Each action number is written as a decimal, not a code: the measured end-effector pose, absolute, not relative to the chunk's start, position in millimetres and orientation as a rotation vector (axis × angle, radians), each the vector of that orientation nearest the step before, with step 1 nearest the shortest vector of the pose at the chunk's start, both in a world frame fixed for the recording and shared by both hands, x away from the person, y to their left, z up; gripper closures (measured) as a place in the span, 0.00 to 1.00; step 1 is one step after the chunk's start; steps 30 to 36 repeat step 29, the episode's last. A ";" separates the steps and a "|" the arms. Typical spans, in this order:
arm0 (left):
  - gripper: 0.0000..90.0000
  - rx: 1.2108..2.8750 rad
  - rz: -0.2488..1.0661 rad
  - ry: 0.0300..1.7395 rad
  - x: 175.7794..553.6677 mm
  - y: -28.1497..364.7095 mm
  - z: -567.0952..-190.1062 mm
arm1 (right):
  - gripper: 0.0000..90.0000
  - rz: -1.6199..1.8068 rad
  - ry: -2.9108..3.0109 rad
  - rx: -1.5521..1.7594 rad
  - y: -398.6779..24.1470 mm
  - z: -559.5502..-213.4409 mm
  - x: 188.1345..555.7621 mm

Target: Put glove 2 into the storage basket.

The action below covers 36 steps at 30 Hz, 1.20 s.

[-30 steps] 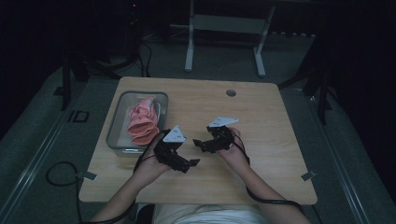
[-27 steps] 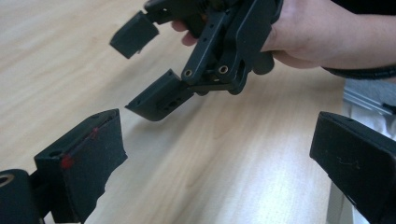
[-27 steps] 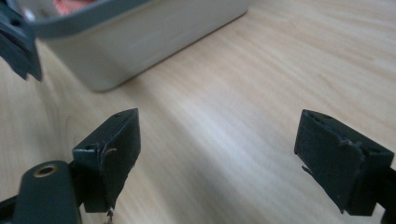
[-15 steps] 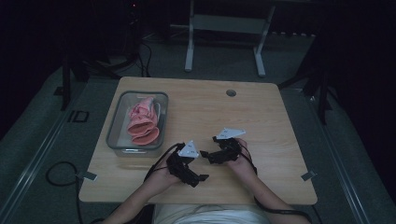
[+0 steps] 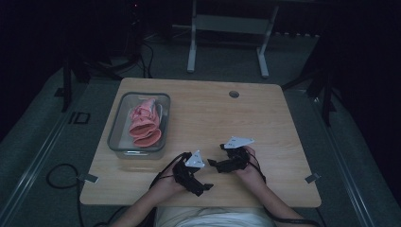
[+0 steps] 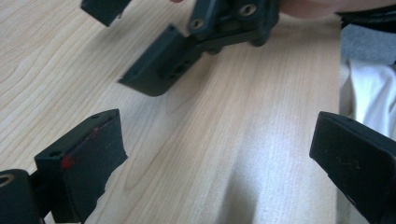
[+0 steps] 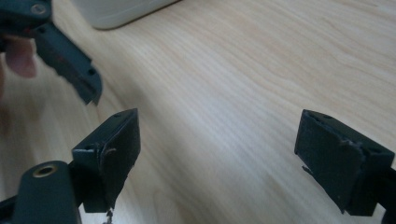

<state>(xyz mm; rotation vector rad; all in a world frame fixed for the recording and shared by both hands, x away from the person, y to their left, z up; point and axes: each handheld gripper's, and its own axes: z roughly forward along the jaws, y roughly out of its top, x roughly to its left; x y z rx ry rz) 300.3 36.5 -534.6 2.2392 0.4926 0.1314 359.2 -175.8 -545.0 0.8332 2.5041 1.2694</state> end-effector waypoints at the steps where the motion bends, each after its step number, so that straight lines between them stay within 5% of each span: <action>1: 0.03 2.239 0.133 0.495 299.7 36.0 -535.8 | 0.16 1.269 2.502 0.827 -177.1 -545.8 357.9; 36: 0.03 2.279 0.184 0.462 293.0 33.9 -550.7 | 0.16 1.268 2.469 0.847 -194.2 -557.1 353.1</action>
